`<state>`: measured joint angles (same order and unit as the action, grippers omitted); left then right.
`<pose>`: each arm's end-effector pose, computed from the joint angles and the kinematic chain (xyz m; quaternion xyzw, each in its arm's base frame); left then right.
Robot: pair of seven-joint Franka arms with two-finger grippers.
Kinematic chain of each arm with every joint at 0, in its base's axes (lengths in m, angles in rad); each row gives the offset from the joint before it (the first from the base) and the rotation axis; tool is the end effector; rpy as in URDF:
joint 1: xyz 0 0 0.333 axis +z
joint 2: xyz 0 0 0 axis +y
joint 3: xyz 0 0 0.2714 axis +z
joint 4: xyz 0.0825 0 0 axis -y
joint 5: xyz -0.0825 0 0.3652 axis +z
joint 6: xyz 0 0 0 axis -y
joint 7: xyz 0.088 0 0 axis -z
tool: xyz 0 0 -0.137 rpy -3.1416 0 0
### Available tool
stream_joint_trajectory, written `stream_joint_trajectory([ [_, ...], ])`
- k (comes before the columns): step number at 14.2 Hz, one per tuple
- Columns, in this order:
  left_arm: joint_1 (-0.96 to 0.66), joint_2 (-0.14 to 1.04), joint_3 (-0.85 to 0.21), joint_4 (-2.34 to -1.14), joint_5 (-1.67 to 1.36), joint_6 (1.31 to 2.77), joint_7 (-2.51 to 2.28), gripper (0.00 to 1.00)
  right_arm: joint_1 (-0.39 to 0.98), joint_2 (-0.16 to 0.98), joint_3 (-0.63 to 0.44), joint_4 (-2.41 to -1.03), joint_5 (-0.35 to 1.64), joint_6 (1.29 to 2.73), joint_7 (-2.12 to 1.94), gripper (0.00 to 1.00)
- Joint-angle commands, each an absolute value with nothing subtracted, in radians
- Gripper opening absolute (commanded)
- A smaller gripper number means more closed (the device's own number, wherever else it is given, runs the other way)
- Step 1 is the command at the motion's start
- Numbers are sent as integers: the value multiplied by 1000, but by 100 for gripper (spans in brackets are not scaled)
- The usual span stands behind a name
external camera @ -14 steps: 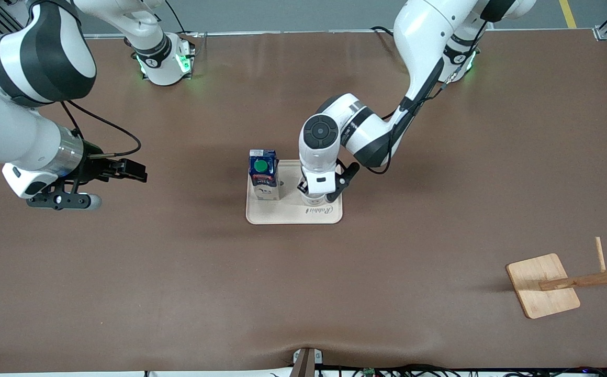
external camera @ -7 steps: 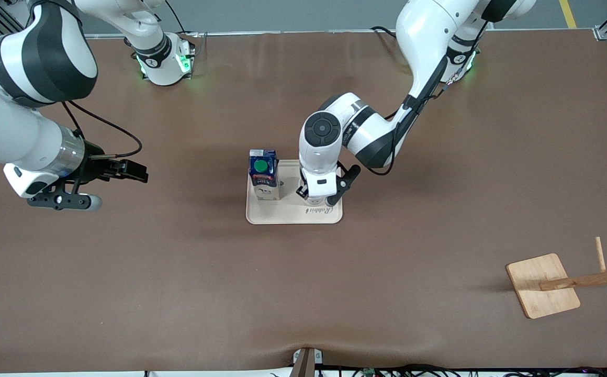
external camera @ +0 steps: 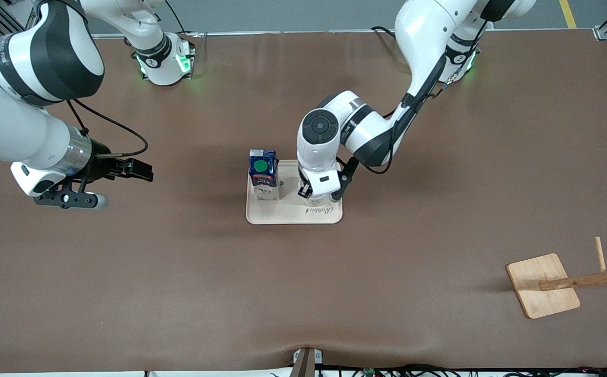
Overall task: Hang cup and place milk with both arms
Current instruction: 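Lower the left gripper into the mug and grip its rim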
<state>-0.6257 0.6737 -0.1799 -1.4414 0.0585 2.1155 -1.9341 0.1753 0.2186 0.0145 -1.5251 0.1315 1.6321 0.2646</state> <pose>0.4840 -0.4745 0.2437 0.8421 0.5384 -0.0290 0.0116 0.5721 0.1268 0.4537 -0.9952 0.0450 0.0693 0.0526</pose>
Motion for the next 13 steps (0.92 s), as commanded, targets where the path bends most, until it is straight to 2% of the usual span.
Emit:
stream_joint_trajectory([
  [1, -634, 667, -175, -1440, 80, 2105, -2006, 57, 186, 225, 9, -1513, 140, 1628, 282, 100],
  [8, -672, 689, -179, -1442, 117, 2105, -1722, 62, 186, 225, 9, -1513, 140, 1628, 282, 100],
  [13, -678, 687, -184, -1445, 117, 2114, -1314, 61, 187, 225, 9, -1513, 140, 1628, 282, 100],
])
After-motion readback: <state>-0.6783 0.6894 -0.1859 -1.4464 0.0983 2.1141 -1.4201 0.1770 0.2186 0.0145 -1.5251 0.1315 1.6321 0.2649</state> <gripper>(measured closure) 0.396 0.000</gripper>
